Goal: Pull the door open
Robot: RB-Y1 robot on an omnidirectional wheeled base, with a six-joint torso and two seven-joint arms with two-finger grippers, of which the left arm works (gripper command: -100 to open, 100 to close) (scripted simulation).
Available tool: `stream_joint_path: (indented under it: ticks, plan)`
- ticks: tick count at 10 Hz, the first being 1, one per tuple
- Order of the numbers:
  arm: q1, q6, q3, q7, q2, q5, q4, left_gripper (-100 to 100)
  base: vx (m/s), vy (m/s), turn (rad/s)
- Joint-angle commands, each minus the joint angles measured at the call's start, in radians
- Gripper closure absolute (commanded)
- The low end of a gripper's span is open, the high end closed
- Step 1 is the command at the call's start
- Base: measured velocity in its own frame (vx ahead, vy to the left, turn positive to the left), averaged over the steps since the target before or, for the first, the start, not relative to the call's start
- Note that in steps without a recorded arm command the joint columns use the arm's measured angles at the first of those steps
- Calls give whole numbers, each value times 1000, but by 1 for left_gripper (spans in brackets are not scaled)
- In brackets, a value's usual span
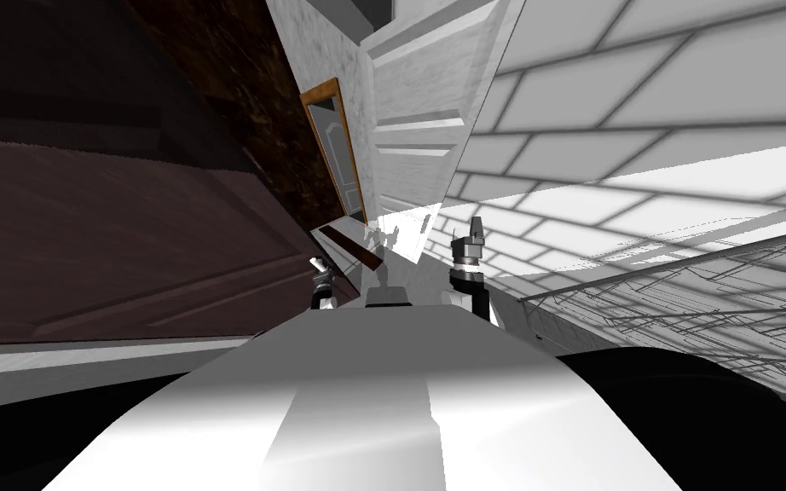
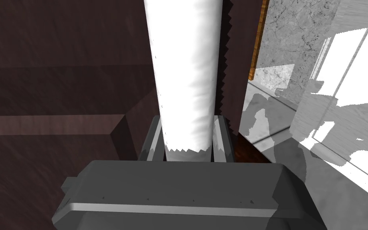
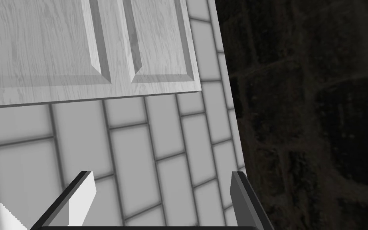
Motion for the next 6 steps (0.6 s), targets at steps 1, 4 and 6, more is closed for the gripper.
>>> stream_joint_path:
  ticks: [1,4,6]
  plan:
    - [5,-1,-17,11,4,-10,-6,100,-202,-5,-48]
    - [9,-1,-60,38,12,-37,-23,100,-230,10,-52]
    - [11,-2,-81,51,16,-49,-31,100,-228,-1,-49]
